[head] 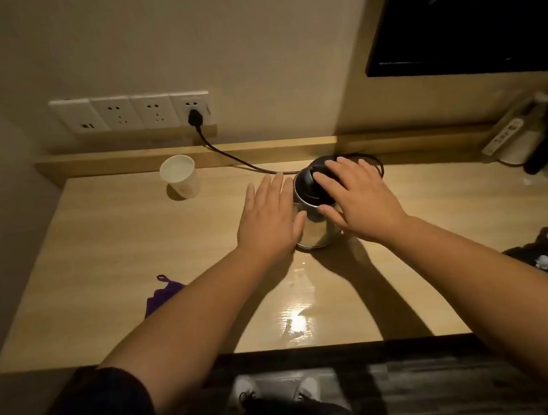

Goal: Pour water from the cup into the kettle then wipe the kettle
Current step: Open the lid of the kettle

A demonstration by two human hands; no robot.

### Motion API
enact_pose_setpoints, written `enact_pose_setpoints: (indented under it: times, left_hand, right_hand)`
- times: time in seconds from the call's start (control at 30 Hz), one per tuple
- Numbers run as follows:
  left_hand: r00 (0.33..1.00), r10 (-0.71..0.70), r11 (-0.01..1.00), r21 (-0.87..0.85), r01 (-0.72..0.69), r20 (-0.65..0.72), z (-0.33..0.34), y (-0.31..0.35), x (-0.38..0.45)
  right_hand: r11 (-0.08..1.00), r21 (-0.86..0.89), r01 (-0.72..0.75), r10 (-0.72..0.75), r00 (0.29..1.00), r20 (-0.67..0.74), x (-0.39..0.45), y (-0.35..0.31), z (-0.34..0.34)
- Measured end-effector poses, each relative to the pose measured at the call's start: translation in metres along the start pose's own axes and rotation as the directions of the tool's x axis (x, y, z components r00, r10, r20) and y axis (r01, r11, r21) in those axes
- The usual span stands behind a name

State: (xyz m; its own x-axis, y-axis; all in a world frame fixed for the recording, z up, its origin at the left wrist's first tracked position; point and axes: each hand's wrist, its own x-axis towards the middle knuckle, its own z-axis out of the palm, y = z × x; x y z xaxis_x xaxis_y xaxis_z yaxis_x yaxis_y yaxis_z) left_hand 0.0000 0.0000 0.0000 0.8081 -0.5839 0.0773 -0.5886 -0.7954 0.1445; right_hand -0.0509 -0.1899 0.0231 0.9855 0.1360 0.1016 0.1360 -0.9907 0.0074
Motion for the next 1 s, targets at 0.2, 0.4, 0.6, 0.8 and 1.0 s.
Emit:
enact_pose_setpoints:
  times: [0.2,0.4,0.6,0.8,1.0]
  left_hand:
    - [0.997,0.051,0.999,0.000,-0.051,0.062,0.015,-0.001,0.004]
    - [0.998,0.034,0.998,-0.060,-0.031,0.046,0.026,-0.001,0.003]
    - [0.995,0.045,0.990,-0.127,-0.056,-0.091,0.028,-0.002,0.006]
    - [0.992,0.034,0.983,-0.173,-0.054,-0.118,0.029,-0.002,0.006]
    - [0.992,0.035,0.985,-0.163,-0.055,-0.123,0.029,-0.002,0.006]
  right_hand:
    - [1.000,-0.020,0.020,-0.018,0.996,0.088,0.004,0.004,0.007]
    - [1.000,0.012,0.011,-0.012,0.998,0.065,0.005,0.004,0.009]
    - [0.997,0.070,0.038,-0.039,0.999,0.019,0.008,0.010,0.006]
    - [0.932,0.347,-0.106,0.132,0.990,-0.051,0.007,0.013,0.000]
    - [0.742,0.629,-0.234,0.355,0.932,-0.071,-0.001,0.014,-0.002]
